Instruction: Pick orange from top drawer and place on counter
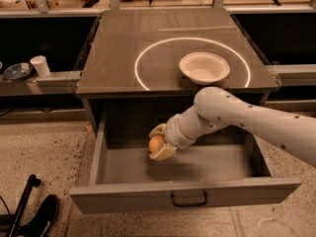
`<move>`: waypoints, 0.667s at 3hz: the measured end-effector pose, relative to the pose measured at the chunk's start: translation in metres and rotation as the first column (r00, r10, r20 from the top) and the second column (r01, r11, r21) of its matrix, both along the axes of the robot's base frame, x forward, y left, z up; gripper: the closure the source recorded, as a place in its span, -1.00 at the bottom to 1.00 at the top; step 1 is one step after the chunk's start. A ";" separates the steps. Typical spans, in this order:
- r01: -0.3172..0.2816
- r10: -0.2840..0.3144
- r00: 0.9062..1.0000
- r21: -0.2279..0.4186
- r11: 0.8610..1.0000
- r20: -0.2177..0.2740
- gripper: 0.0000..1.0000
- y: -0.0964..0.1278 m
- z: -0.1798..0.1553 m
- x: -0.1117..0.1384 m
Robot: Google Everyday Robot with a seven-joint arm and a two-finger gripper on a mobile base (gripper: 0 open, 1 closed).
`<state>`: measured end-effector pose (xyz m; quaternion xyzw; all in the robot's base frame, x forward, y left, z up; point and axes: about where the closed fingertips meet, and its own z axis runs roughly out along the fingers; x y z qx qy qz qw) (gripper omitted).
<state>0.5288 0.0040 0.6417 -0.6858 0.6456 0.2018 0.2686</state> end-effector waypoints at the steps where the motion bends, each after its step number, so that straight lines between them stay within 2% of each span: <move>1: -0.066 0.056 0.996 0.134 0.989 0.076 1.00 -0.011 0.092 -0.010; 2: -0.101 0.094 0.994 0.147 0.984 0.051 1.00 -0.014 0.100 -0.022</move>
Offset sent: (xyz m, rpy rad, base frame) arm -0.0068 -0.0082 0.0735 0.1179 -0.0606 0.0459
